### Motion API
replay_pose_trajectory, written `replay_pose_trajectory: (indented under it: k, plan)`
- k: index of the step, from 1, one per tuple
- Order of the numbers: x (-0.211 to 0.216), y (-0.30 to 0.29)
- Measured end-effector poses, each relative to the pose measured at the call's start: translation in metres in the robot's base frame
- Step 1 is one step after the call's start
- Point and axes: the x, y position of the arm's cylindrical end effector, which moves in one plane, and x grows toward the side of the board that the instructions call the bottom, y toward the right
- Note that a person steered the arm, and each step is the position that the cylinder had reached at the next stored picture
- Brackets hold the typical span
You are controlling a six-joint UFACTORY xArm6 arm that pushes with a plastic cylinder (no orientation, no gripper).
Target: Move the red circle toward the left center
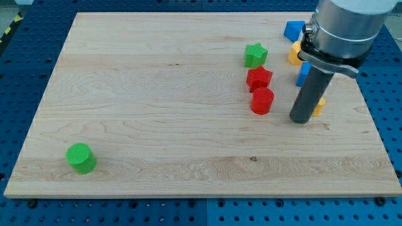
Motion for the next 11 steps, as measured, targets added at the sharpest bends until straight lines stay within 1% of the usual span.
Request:
replay_pose_trajectory:
  k: [1,3,4,9,10,11]
  plan:
    - [-0.022,0.0]
    - [-0.027,-0.005]
    - [-0.027,-0.017]
    - [-0.027,-0.148]
    - [-0.031,-0.176]
    - [-0.047,-0.193]
